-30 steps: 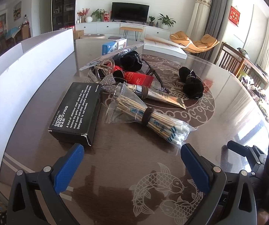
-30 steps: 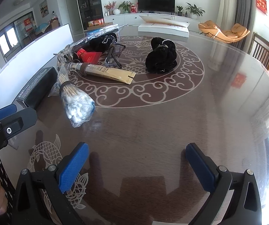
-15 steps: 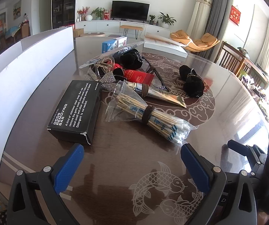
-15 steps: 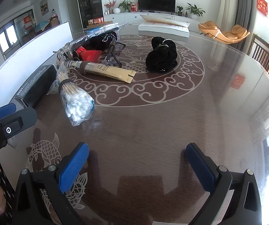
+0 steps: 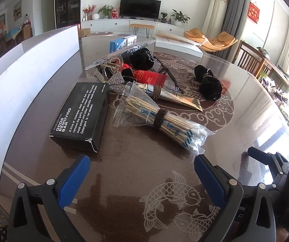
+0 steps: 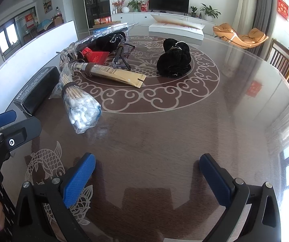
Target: Organize objects
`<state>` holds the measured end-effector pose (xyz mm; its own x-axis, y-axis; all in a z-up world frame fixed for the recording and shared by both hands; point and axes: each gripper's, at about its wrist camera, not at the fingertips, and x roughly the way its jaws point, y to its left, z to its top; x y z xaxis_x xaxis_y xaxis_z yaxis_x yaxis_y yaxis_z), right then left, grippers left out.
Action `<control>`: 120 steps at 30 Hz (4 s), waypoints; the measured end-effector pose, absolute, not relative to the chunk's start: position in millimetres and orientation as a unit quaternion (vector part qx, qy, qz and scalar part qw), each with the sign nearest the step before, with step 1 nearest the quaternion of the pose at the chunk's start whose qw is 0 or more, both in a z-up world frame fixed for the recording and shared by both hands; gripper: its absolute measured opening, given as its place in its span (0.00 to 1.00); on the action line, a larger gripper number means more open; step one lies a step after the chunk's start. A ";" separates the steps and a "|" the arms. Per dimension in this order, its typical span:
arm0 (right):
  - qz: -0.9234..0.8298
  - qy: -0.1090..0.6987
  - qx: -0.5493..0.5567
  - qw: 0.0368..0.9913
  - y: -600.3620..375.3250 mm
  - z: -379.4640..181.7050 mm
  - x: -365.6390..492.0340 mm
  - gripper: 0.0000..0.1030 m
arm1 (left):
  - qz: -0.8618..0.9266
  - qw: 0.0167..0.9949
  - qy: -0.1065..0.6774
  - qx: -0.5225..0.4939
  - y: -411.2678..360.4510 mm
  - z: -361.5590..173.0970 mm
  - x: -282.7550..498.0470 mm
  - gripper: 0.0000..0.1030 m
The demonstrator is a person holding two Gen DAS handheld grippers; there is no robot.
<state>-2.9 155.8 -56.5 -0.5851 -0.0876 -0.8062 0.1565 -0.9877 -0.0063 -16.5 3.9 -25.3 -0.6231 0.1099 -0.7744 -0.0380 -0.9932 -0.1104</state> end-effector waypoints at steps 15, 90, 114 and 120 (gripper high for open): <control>-0.890 0.038 0.450 0.068 155.4 -56.4 -3.0 1.00 | 0.878 0.005 -0.208 -0.431 -73.1 -21.3 -1.9 1.00; -0.808 0.054 0.438 0.390 -70.5 117.1 -101.4 0.29 | 0.906 -0.076 -0.068 -0.411 -260.7 93.1 -10.5 0.56; -0.887 0.037 0.367 0.277 -27.9 63.7 -80.6 1.00 | 0.897 0.076 -0.024 -0.434 -132.3 72.2 8.0 0.97; -0.902 0.094 0.394 0.147 106.1 2.2 -47.4 1.00 | 0.852 0.050 0.010 -0.521 -58.2 -22.2 -43.0 0.97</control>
<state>-47.4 106.1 2.2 -0.6458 -0.1906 -0.7393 0.3396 -0.9390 -0.0546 -43.0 -58.2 -22.2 -0.4530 0.0745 -0.8884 -0.0957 -0.9948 -0.0346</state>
